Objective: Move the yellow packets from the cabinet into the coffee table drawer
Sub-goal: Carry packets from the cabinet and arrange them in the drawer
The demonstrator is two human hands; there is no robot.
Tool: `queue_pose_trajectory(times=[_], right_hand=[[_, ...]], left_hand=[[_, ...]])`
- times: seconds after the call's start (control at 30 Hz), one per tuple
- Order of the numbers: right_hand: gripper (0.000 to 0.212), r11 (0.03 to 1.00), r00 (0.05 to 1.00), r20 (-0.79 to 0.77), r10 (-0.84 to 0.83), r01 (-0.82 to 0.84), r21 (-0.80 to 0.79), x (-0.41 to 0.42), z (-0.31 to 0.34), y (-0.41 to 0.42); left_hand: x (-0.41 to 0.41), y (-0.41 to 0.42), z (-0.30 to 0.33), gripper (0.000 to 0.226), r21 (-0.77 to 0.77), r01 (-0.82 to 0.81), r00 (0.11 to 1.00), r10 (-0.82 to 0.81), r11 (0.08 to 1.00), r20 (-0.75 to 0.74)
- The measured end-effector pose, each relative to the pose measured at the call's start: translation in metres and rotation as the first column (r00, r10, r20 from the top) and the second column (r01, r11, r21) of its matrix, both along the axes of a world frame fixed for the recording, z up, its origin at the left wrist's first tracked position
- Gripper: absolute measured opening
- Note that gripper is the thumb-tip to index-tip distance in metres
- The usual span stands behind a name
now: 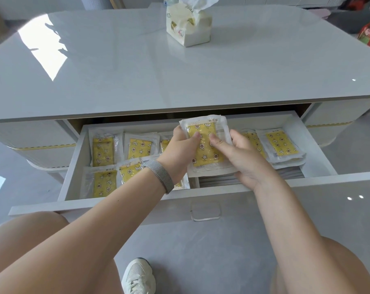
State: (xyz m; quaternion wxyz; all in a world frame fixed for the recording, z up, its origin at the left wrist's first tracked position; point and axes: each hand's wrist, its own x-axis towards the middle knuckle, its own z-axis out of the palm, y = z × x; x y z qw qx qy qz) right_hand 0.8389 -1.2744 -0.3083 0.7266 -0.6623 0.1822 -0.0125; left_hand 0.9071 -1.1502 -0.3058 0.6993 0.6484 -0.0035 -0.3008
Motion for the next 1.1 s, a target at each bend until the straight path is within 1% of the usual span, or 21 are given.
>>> queue_pose_trajectory(times=[0.07, 0.13, 0.2, 0.23, 0.27, 0.3, 0.33, 0.37, 0.4, 0.43, 0.47, 0.53, 0.57, 0.63, 0.67, 0.7, 0.77, 0.83, 0.93, 1.03, 1.1], right_hand=[[0.045, 0.997, 0.998, -0.041, -0.055, 0.057, 0.050, 0.001, 0.001, -0.001], [0.059, 0.995, 0.993, -0.063, -0.097, 0.099, 0.030, 0.001, 0.001, -0.001], [0.060, 0.994, 0.991, -0.080, -0.110, 0.111, 0.008, 0.001, 0.000, -0.002], [0.056, 0.994, 0.990, -0.087, -0.111, 0.111, 0.002, 0.001, 0.000, -0.002], [0.051, 0.995, 0.990, -0.095, -0.103, 0.103, -0.003, 0.000, 0.000, -0.002], [0.046, 0.995, 0.988, -0.117, -0.098, 0.096, -0.019, 0.001, 0.000, -0.002], [0.043, 0.996, 0.986, -0.137, -0.093, 0.089, -0.030, 0.001, 0.000, -0.002], [0.042, 0.995, 0.983, -0.156, -0.096, 0.092, -0.038, 0.002, -0.001, -0.002], [0.041, 0.994, 0.980, -0.167, -0.105, 0.101, -0.032, 0.002, -0.002, -0.003], [0.041, 0.992, 0.976, -0.182, -0.122, 0.118, -0.031, 0.002, -0.002, -0.003], [0.039, 0.989, 0.970, -0.194, -0.144, 0.139, -0.038, 0.003, -0.003, -0.004], [0.031, 0.983, 0.962, -0.204, -0.182, 0.175, -0.050, 0.003, -0.004, -0.008], [0.031, 0.979, 0.955, -0.215, -0.203, 0.194, -0.064, 0.004, -0.006, -0.010], [0.051, 0.971, 0.942, -0.255, -0.218, 0.183, -0.152, 0.008, -0.005, -0.016], [0.067, 0.966, 0.938, -0.285, -0.199, 0.139, -0.219, 0.011, -0.006, -0.019], [0.075, 0.953, 0.930, -0.317, -0.186, 0.092, -0.287, 0.013, -0.009, -0.023], [0.068, 0.930, 0.909, -0.381, -0.168, 0.019, -0.367, 0.017, -0.018, -0.030], [0.063, 0.930, 0.874, -0.472, -0.119, -0.069, -0.361, 0.020, -0.024, -0.031], [0.079, 0.913, 0.794, -0.608, -0.028, -0.227, -0.339, 0.025, -0.021, -0.023], [0.076, 0.851, 0.669, -0.743, 0.026, -0.405, -0.335, 0.030, -0.014, -0.017], [0.074, 0.855, 0.574, -0.816, 0.070, -0.456, -0.247, 0.034, -0.010, -0.013]], left_hand=[[0.000, 0.000, 0.000, 0.037, -0.054, 0.024, 0.998, -0.027, 0.998, -0.049], [-0.002, -0.003, 0.001, 0.036, -0.095, 0.041, 0.996, -0.048, 0.995, -0.079], [-0.003, -0.005, 0.003, 0.039, -0.100, 0.051, 0.994, -0.061, 0.994, -0.095], [-0.003, -0.005, 0.004, 0.044, -0.076, 0.067, 0.993, -0.074, 0.995, -0.089], [-0.002, -0.004, 0.007, 0.052, 0.005, 0.119, 0.992, -0.119, 0.993, -0.044], [0.000, 0.000, 0.013, 0.059, 0.169, 0.218, 0.972, -0.229, 0.961, 0.048], [0.002, 0.005, 0.020, 0.060, 0.400, 0.296, 0.912, -0.381, 0.868, 0.154], [0.005, 0.011, 0.025, 0.057, 0.621, 0.289, 0.817, -0.525, 0.729, 0.236], [0.009, 0.018, 0.029, 0.056, 0.773, 0.234, 0.709, -0.647, 0.590, 0.279], [0.013, 0.024, 0.034, 0.058, 0.859, 0.168, 0.621, -0.729, 0.484, 0.289], [0.016, 0.030, 0.037, 0.057, 0.911, 0.105, 0.565, -0.778, 0.399, 0.276], [0.024, 0.040, 0.037, 0.050, 0.964, -0.026, 0.509, -0.826, 0.266, 0.242], [0.027, 0.042, 0.034, 0.047, 0.971, -0.072, 0.496, -0.836, 0.229, 0.234], [0.030, 0.043, 0.030, 0.040, 0.977, -0.101, 0.475, -0.854, 0.185, 0.211], [0.030, 0.043, 0.030, 0.038, 0.982, -0.096, 0.467, -0.863, 0.165, 0.191], [0.030, 0.043, 0.028, 0.037, 0.985, -0.090, 0.459, -0.872, 0.148, 0.173], [0.028, 0.043, 0.027, 0.037, 0.989, -0.084, 0.450, -0.881, 0.120, 0.145], [0.027, 0.043, 0.030, 0.038, 0.989, -0.090, 0.453, -0.880, 0.117, 0.145], [0.026, 0.042, 0.034, 0.037, 0.989, -0.077, 0.456, -0.878, 0.123, 0.145], [0.027, 0.040, 0.036, 0.033, 0.990, -0.077, 0.456, -0.879, 0.119, 0.141], [0.027, 0.037, 0.036, 0.026, 0.987, -0.080, 0.444, -0.882, 0.136, 0.157]])
